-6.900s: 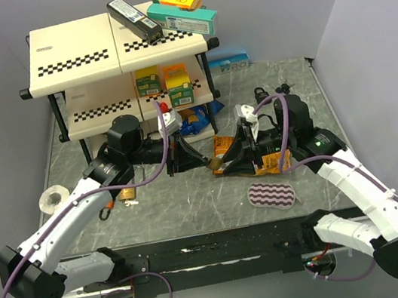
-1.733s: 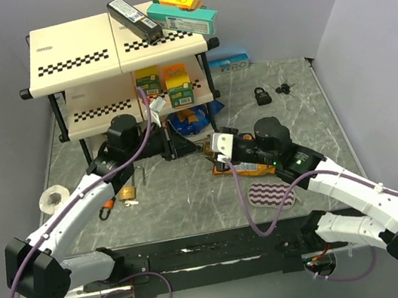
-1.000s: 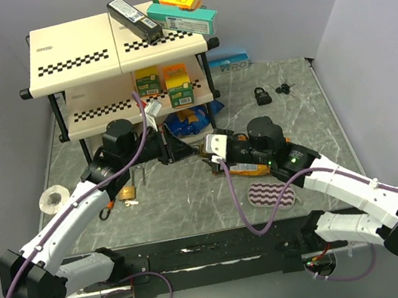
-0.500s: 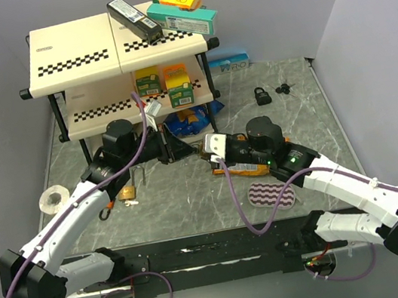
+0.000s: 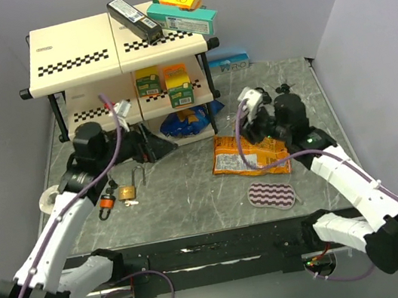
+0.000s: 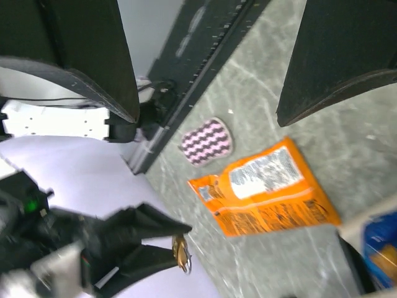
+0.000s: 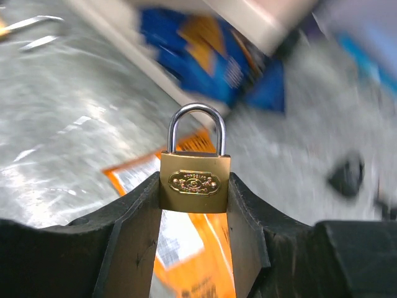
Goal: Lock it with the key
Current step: Place the lock at the center of the board.
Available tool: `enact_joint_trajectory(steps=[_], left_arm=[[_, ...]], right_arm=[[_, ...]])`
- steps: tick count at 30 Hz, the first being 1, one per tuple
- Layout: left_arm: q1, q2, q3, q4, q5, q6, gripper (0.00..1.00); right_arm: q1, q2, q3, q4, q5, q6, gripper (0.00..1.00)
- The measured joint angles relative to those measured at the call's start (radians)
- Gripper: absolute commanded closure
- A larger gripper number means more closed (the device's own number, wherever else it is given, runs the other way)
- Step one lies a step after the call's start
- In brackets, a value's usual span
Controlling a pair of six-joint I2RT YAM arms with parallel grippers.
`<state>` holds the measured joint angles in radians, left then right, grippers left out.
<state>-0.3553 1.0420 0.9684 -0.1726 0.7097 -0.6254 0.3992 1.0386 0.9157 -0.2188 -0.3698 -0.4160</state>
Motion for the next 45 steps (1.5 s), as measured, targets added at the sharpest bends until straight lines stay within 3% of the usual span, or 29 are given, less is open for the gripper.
enact_joint_trajectory(steps=[4,8,13,19,32,38,45], left_arm=[[0.078,-0.074,0.002,-0.053,-0.005,0.065,0.04],[0.209,-0.077,0.003,-0.097,-0.027,0.109,0.04],[0.363,-0.043,0.017,-0.176,-0.063,0.175,0.04],[0.567,-0.037,0.038,-0.275,-0.070,0.235,0.04],[0.658,-0.105,0.042,-0.412,-0.072,0.281,0.04],[0.679,-0.103,0.042,-0.418,-0.071,0.284,0.04],[0.689,-0.102,0.042,-0.417,-0.071,0.284,0.04]], right_arm=[[-0.171,0.045,0.001,-0.030,-0.016,0.097,1.00],[-0.274,0.241,0.080,-0.057,-0.015,0.167,1.00],[-0.293,0.563,0.280,-0.078,-0.001,0.225,1.00],[-0.293,0.813,0.500,-0.100,0.024,0.276,1.00],[-0.294,1.214,0.987,-0.244,0.047,0.379,0.95],[-0.293,1.247,1.052,-0.318,0.059,0.399,0.94],[-0.274,1.279,1.106,-0.423,0.143,0.437,1.00]])
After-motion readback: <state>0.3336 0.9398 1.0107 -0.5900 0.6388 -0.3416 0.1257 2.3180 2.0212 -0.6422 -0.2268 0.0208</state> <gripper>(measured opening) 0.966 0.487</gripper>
